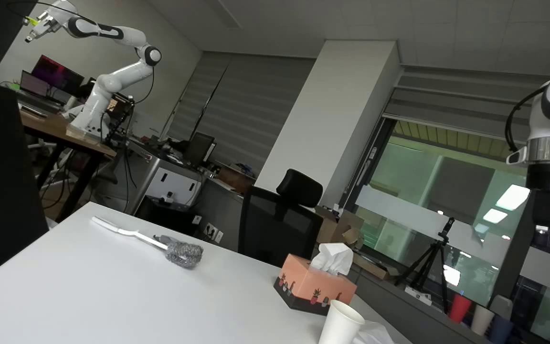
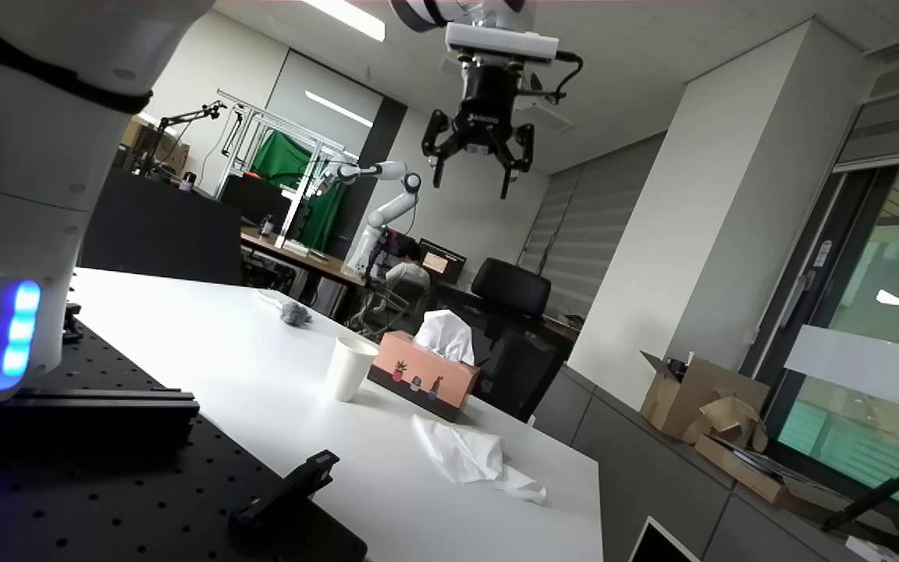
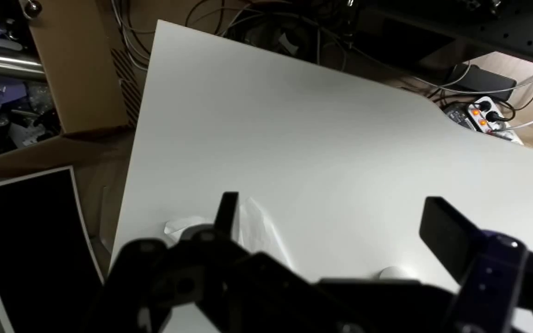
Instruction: Pick a tissue from the box and place it on the table
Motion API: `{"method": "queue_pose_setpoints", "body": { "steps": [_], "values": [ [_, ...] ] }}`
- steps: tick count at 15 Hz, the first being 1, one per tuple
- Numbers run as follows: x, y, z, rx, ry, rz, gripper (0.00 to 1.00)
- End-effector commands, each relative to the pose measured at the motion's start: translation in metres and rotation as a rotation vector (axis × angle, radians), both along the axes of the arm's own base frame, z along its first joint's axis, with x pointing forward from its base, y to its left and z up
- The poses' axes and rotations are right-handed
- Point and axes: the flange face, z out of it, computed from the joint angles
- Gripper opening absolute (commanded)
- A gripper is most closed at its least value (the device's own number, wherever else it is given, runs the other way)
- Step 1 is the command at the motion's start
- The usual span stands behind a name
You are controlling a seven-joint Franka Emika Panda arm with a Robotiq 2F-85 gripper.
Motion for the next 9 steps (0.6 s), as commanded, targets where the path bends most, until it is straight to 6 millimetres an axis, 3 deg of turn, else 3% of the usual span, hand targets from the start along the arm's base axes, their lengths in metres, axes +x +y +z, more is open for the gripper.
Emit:
{"method": "queue_pose_setpoints", "body": {
  "steps": [1, 5, 9],
  "values": [
    [0.007, -0.003, -0.004, 0.003, -0.001, 0.023, 1.00],
    [0.037, -0.011, -0.021, 0.001, 0.000, 0.073, 1.00],
    [0.087, -0.026, -0.049, -0.024, -0.005, 0.116, 1.00]
  ]
}}
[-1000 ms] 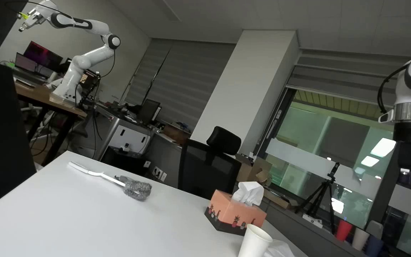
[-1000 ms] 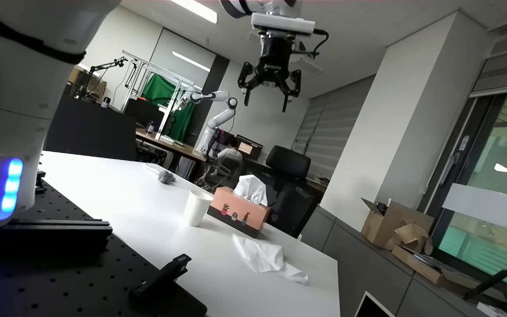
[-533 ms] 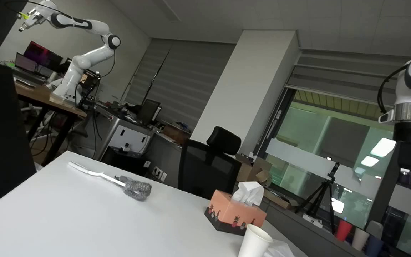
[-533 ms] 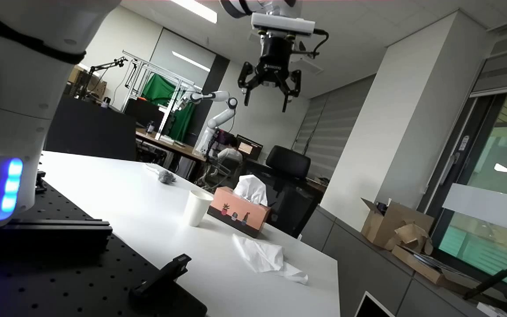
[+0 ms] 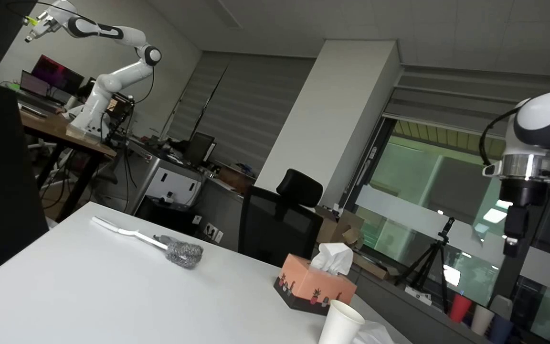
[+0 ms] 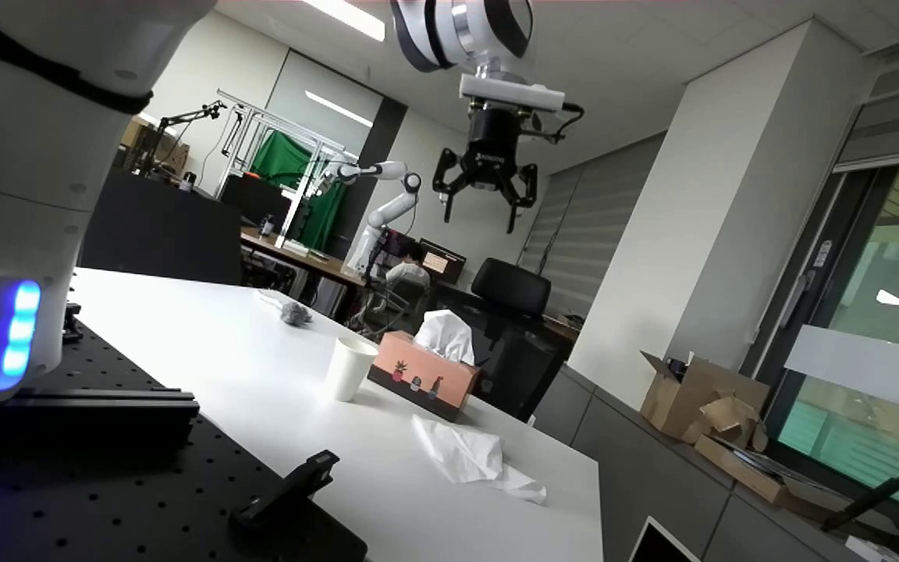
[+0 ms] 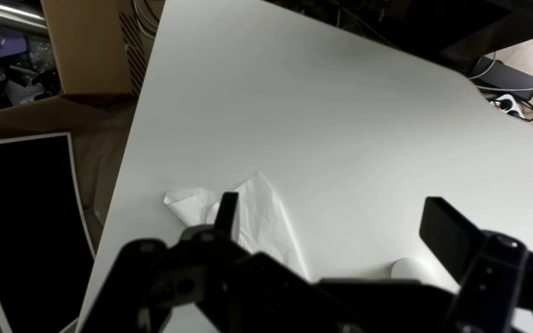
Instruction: Pick a tissue from the box and place it on the table
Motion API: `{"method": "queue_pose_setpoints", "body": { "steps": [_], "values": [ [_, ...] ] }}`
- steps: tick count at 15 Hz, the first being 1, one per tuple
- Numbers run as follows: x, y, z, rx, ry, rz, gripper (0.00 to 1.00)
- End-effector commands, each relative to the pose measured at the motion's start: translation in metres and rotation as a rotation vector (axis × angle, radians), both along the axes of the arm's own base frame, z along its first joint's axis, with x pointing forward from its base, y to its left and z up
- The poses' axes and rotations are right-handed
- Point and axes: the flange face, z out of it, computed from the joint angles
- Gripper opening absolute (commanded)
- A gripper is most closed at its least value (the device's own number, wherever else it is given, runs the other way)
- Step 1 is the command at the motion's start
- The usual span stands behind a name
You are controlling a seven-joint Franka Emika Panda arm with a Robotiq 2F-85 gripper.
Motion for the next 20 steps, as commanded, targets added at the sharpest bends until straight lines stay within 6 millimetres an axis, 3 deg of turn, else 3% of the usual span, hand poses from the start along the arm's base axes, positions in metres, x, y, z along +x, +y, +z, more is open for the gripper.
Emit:
{"method": "queue_pose_setpoints", "body": {
  "steps": [1, 5, 9, 13, 16, 20],
  "values": [
    [0.057, -0.019, -0.018, -0.025, -0.001, 0.036, 1.00],
    [0.120, -0.032, -0.037, -0.092, -0.131, 0.033, 1.00],
    [0.176, -0.032, -0.058, -0.044, -0.213, -0.029, 1.00],
    [0.221, -0.013, -0.069, 0.090, -0.214, 0.041, 1.00],
    [0.251, 0.004, -0.066, 0.095, -0.233, 0.097, 1.00],
    [0.277, 0.033, -0.061, 0.069, -0.210, 0.304, 1.00]
  ]
}}
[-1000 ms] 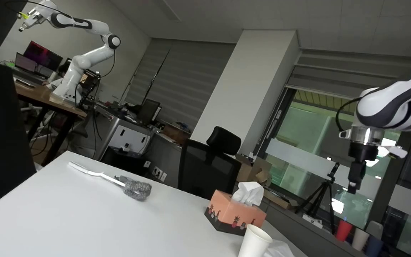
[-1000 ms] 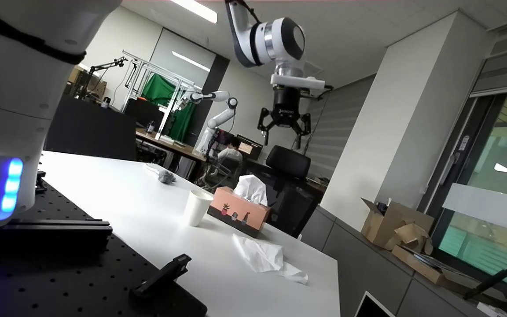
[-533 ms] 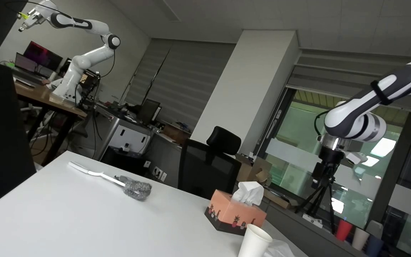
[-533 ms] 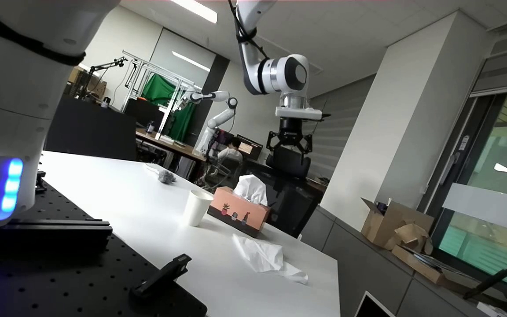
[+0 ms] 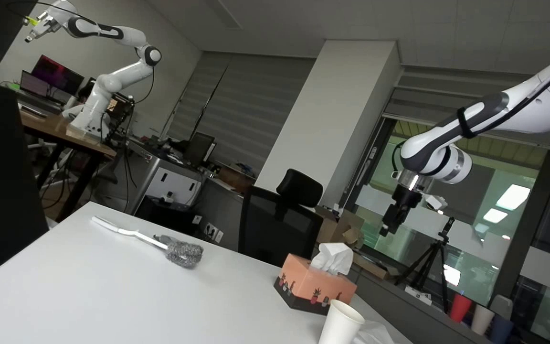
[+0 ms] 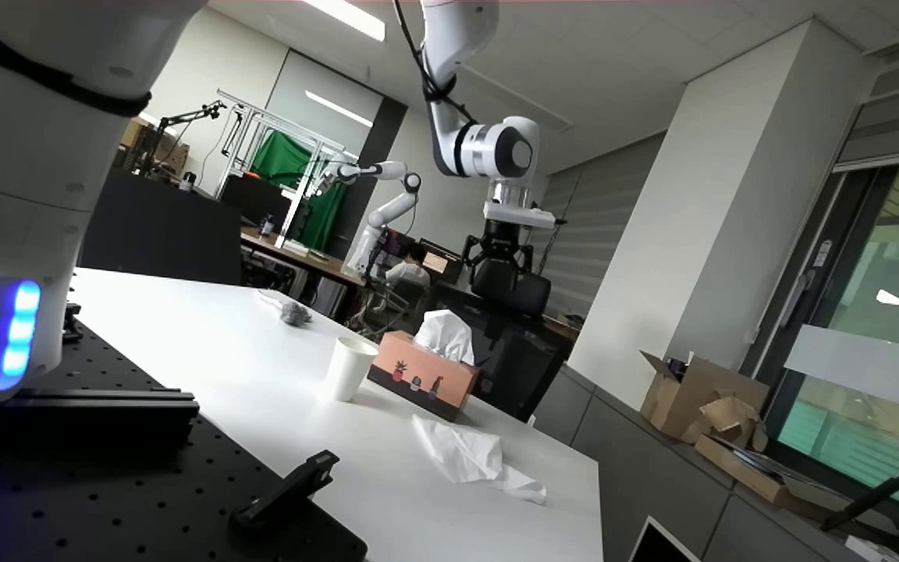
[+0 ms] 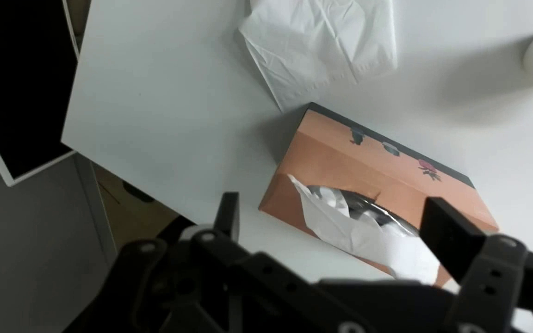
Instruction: Pick a tissue from the box and place it on the table
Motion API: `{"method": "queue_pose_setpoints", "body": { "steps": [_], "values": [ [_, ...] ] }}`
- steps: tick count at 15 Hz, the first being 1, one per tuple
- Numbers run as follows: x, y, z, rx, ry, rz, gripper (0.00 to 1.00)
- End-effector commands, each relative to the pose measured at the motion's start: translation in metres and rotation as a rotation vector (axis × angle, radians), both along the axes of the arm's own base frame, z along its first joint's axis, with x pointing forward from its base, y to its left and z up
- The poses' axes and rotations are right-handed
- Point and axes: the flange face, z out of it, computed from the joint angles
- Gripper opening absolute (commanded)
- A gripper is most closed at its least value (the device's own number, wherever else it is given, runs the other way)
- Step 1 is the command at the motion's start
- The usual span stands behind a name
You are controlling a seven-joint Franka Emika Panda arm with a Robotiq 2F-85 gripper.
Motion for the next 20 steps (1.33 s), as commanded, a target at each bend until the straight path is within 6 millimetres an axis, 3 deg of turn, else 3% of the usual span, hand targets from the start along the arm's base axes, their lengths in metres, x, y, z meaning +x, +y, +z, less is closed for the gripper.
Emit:
{"method": "queue_pose_setpoints", "body": {
  "steps": [1, 4, 5, 17, 20],
  "values": [
    [0.024, 0.017, 0.009, -0.053, 0.021, 0.177, 1.00],
    [0.031, 0.032, 0.009, -0.114, 0.049, 0.315, 1.00],
    [0.022, 0.030, 0.004, -0.078, 0.030, 0.252, 1.00],
    [0.026, 0.036, 0.003, -0.104, 0.044, 0.313, 1.00],
    [0.035, 0.050, -0.009, -0.111, 0.029, 0.441, 1.00]
  ]
}}
